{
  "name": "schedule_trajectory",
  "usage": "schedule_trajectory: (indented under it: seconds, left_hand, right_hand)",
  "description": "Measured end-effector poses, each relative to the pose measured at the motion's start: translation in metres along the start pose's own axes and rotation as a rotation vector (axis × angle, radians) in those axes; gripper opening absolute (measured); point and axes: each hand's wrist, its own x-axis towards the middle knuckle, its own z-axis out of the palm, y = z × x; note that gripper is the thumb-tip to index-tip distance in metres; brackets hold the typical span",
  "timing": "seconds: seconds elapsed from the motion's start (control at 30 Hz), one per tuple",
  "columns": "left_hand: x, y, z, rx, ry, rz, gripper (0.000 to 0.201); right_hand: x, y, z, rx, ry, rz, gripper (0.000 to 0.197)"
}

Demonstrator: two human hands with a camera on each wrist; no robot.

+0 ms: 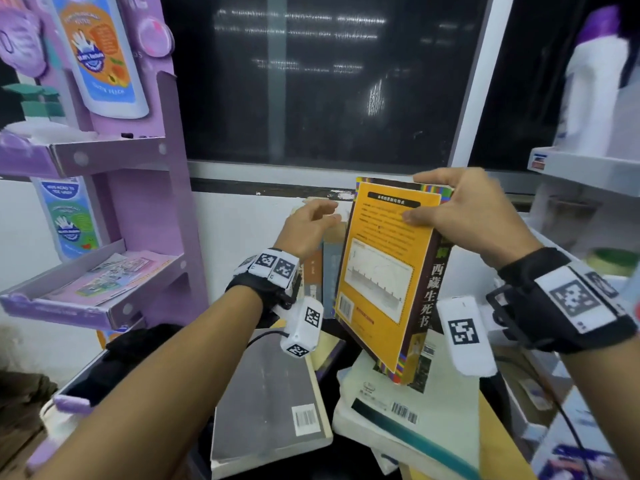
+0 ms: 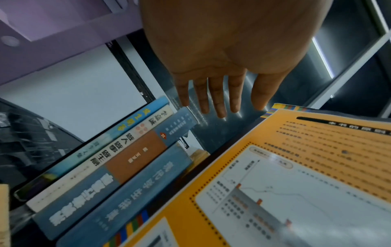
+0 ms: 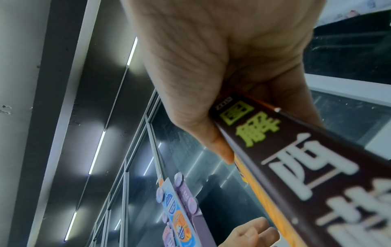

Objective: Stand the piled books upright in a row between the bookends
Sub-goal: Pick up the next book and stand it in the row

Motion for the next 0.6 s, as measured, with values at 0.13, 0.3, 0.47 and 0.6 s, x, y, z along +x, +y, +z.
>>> schedule_trajectory:
  seconds: [0.13,0.3,0.47,0.6]
  left_hand:
    - [0.011,0.008,0.021,0.148,-0.033,0.062,0.037]
    - [0.028,0.012,0.040,0.289,-0.096,0.082,0.041]
    - [0.043,0.009,0.056,0.361,-0.148,0.043,0.046]
    - [0.055,0.004,0.065,0.499,-0.157,0.038,0.048]
  right_hand:
    - [0.009,0.012,-0.018,-0.027,0.034,0.024,0.055]
    - [0.020,0.028,-0.029,-0.073,0.060,0.039,0.055]
    - [0.034,0.040,-0.029,-0.107,0.066,0.057,0.056]
    - [0.048,0.049,-0.021,-0.125,0.070,0.069,0.057]
